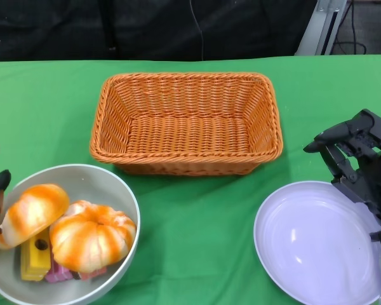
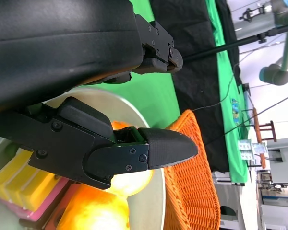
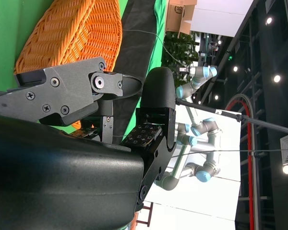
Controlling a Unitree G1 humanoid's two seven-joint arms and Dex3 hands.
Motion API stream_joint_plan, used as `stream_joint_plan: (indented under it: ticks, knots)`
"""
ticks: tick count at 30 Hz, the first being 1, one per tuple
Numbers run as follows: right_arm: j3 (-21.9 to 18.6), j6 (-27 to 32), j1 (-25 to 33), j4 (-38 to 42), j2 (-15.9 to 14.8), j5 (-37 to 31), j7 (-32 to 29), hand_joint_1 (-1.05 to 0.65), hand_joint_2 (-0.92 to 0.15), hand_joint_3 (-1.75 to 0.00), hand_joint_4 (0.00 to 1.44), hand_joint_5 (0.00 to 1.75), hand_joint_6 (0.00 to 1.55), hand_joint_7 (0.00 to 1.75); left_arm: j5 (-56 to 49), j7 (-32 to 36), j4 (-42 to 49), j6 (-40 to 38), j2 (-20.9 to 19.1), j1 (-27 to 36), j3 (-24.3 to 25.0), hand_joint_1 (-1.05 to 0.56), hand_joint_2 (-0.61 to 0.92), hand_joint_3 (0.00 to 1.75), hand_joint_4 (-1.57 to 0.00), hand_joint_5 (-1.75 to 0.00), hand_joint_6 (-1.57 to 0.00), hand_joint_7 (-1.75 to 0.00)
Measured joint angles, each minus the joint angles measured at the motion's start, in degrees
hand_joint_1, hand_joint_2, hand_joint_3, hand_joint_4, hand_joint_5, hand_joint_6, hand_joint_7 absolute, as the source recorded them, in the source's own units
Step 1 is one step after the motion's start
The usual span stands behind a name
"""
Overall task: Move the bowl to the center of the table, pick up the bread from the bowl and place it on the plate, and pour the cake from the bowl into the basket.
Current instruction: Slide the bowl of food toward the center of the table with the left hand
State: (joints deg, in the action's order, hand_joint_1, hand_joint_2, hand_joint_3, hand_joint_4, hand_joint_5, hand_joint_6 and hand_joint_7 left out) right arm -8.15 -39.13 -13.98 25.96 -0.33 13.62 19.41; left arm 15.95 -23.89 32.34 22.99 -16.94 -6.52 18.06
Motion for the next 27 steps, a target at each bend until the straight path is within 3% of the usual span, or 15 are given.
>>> stream_joint_plan:
  ticks: [8, 19, 27]
  knots:
    - [0.0, 0.0, 0.0, 0.1, 0.0, 0.5, 0.6, -0.10, -0.92, -0.41, 0.74, 1.34, 0.70, 1.10, 1.9, -1.0, 0.5, 0.1, 1.5, 0.1, 0.1, -0.89, 0.92, 0.66, -0.13, 0.00, -0.11, 0.00]
    - [-0.1, 0.0, 0.0, 0.3, 0.0, 0.7, 1.1, -0.11, -0.92, -0.39, 0.74, 1.33, 0.70, 1.09, 1.9, 0.3, 0.1, -0.2, 2.4, 0.4, -0.2, -0.87, 0.92, 0.73, -0.13, 0.00, -0.09, 0.00]
    - [0.0, 0.0, 0.1, 0.1, 0.0, -0.3, -0.3, -0.10, -0.92, -0.41, 0.74, 1.34, 0.70, 1.10, 1.1, 3.8, -6.3, -4.7, 4.5, 3.6, -1.5, -0.89, 0.92, 0.71, -0.15, -0.01, -0.12, -0.01]
